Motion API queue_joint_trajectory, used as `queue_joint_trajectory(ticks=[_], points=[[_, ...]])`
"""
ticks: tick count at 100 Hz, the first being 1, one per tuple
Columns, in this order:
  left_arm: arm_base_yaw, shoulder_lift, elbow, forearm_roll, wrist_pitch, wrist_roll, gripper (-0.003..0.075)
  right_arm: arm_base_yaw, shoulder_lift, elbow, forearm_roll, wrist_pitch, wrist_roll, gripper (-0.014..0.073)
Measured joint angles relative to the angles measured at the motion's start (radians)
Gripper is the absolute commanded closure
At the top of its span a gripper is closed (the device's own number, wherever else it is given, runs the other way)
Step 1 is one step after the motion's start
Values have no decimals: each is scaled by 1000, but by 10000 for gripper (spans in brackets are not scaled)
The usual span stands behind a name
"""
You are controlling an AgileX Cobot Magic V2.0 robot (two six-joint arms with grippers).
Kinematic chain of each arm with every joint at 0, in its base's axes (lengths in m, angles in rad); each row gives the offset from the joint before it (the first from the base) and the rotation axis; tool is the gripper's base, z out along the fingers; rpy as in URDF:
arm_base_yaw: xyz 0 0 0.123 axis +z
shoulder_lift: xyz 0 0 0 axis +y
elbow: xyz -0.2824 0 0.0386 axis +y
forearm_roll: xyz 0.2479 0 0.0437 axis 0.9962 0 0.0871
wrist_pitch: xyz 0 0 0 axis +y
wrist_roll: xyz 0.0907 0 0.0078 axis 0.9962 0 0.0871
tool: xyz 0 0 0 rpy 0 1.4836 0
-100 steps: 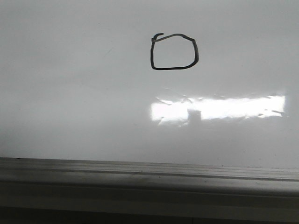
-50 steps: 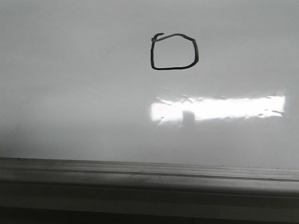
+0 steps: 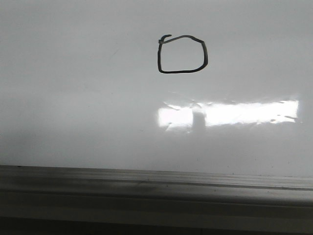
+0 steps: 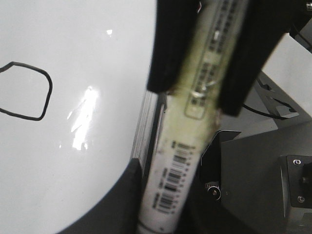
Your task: Write number 0 on whiteboard
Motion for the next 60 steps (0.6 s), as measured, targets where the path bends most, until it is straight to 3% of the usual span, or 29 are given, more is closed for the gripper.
queue_joint_trajectory(ticks=[8,38,45,60], points=[[0,0,0,0,4,8,739,-2,4,-2,-2,0,0,644],[0,0,0,21,18,18,740,-2,24,-5,-2,-2,0,608],[0,0,6,21,13,18,740,-2,24,-5,-2,-4,-2,512],[0,0,39,-5,-41,18,740,-2,26,-5,-4,-6,-2,177]])
